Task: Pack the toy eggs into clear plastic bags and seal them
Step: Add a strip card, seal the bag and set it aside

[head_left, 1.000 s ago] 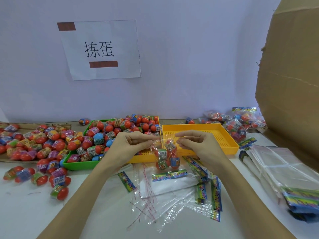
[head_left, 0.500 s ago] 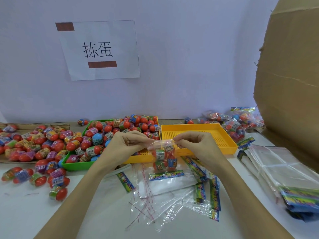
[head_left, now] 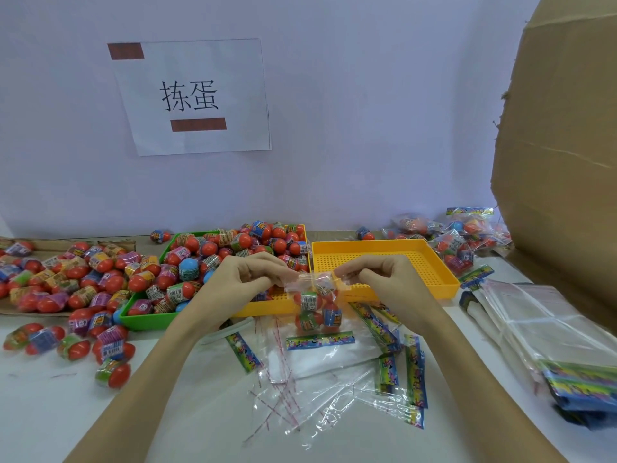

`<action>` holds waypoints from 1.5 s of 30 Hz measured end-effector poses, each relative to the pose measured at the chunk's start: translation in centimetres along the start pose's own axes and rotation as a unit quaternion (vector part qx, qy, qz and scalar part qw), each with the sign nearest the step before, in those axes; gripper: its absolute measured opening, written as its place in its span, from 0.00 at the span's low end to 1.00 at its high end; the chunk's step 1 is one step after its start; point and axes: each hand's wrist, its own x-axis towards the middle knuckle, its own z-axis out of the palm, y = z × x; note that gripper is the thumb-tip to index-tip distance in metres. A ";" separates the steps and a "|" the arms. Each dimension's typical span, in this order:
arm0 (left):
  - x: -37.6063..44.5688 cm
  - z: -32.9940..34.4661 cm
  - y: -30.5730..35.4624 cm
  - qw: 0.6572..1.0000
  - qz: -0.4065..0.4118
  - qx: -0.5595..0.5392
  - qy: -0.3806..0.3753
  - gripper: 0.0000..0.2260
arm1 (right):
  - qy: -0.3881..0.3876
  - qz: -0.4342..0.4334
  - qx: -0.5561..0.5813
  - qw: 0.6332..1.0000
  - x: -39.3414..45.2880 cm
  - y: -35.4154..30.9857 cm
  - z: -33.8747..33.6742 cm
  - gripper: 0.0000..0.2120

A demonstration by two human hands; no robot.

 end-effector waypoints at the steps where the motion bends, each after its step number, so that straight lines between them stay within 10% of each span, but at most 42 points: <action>1: 0.0 0.0 0.1 1.000 -0.003 -0.015 -0.001 0.18 | -0.002 0.002 0.008 1.000 0.0 0.0 0.0 0.18; 8: 0.3 1.3 0.4 0.997 -0.011 -0.021 0.078 0.06 | 0.012 0.002 0.019 1.000 -0.1 0.0 0.5 0.05; 36: 0.4 1.6 -0.5 0.991 -0.031 -0.111 0.061 0.18 | -0.048 0.019 0.002 0.999 0.0 0.7 0.1 0.18; 45: 0.4 2.2 0.0 0.991 -0.037 -0.108 0.067 0.15 | -0.064 0.018 -0.066 0.996 0.2 1.0 0.2 0.04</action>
